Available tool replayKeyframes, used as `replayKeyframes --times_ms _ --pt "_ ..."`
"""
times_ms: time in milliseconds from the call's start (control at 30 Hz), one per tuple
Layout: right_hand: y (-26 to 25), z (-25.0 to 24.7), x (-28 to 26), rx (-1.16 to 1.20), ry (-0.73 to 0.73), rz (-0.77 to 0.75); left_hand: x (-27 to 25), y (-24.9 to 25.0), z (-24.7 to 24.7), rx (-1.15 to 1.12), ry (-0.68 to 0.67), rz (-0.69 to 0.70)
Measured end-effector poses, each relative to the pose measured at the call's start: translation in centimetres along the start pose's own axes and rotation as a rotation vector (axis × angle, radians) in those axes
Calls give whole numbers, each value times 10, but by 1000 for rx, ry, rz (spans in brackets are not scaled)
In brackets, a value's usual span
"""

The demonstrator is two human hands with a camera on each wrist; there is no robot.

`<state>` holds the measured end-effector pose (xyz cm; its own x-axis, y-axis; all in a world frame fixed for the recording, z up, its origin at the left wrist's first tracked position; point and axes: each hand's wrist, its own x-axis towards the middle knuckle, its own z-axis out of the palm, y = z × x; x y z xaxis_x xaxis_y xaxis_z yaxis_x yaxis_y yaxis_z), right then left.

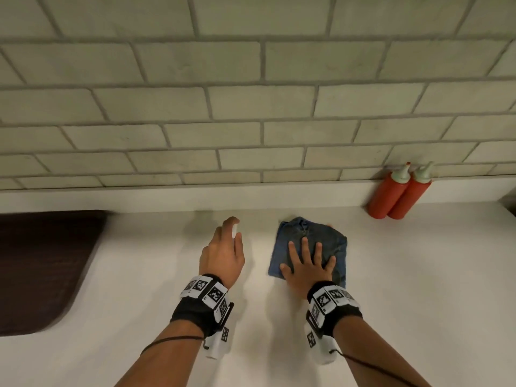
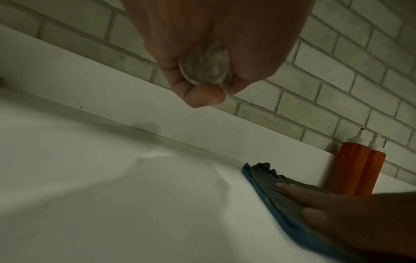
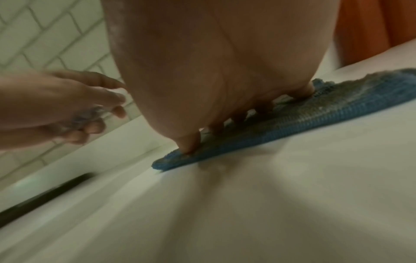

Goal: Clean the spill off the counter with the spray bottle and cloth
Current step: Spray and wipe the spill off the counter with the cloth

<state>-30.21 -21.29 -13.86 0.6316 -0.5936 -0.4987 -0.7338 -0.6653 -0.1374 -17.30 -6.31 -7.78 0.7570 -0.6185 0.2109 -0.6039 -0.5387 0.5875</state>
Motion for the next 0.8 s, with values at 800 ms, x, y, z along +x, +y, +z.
replayKeyframes --times_ms 800 --pt "-194 58 -34 -163 -13 -288 -30 -164 -139 20 -38 -219"
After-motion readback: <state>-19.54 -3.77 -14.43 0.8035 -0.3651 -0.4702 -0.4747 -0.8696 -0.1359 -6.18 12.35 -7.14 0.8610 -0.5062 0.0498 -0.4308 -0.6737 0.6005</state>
